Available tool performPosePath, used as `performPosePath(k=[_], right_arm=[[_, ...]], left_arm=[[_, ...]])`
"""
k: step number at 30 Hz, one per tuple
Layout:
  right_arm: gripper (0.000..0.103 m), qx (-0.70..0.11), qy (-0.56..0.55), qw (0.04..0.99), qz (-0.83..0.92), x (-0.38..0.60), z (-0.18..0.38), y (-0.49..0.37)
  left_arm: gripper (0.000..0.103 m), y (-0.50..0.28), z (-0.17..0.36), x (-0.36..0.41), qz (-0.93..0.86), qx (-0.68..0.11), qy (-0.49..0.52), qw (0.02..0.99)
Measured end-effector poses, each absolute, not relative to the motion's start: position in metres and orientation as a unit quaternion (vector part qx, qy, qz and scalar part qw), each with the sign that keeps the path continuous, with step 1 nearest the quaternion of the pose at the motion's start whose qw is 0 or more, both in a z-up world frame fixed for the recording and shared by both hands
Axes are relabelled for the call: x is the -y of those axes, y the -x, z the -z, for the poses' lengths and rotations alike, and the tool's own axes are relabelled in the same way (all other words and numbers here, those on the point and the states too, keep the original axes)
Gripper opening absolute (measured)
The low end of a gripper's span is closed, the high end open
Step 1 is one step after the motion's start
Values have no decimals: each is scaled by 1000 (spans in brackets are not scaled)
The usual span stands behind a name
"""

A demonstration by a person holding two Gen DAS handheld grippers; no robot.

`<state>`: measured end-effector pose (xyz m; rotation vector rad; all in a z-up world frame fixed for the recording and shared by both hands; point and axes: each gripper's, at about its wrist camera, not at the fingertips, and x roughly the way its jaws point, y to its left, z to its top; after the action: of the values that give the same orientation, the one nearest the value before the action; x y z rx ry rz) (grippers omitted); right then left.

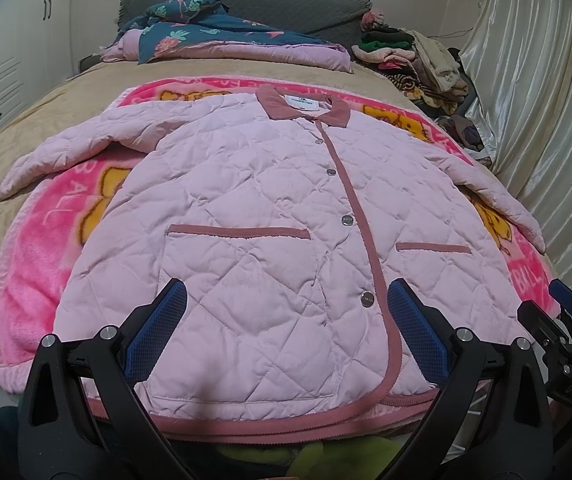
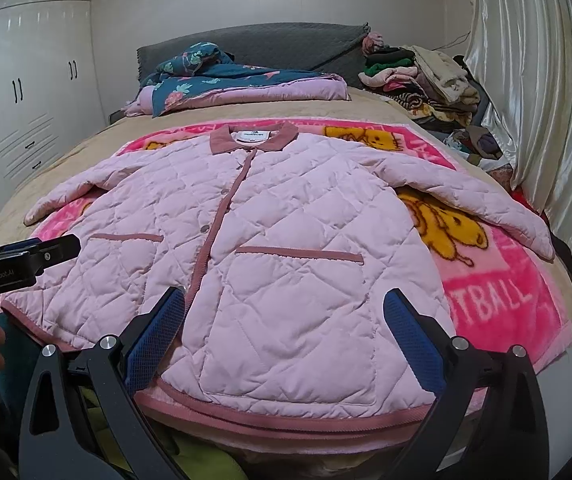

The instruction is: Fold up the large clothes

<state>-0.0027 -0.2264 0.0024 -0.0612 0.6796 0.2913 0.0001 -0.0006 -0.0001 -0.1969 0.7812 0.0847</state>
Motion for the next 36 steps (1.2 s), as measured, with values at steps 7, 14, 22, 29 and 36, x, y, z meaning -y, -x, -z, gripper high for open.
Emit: performPosePath(k=[7, 14, 22, 29, 36], right_arm=[[99, -332, 30, 932, -143, 226, -3, 3], [99, -333, 30, 931, -144, 226, -2, 3], [99, -332, 30, 932, -144, 225, -2, 3], [99, -333, 29, 931, -145, 224, -2, 2], [99, -332, 28, 931, -148, 220, -2, 2]], left_arm=[[94, 0, 0, 0, -41, -380, 96, 919], [94, 0, 0, 0, -41, -380, 96, 919], [94, 0, 0, 0, -40, -380, 98, 919], [94, 0, 0, 0, -41, -379, 97, 919], [94, -3, 1, 8, -46, -378, 93, 920]])
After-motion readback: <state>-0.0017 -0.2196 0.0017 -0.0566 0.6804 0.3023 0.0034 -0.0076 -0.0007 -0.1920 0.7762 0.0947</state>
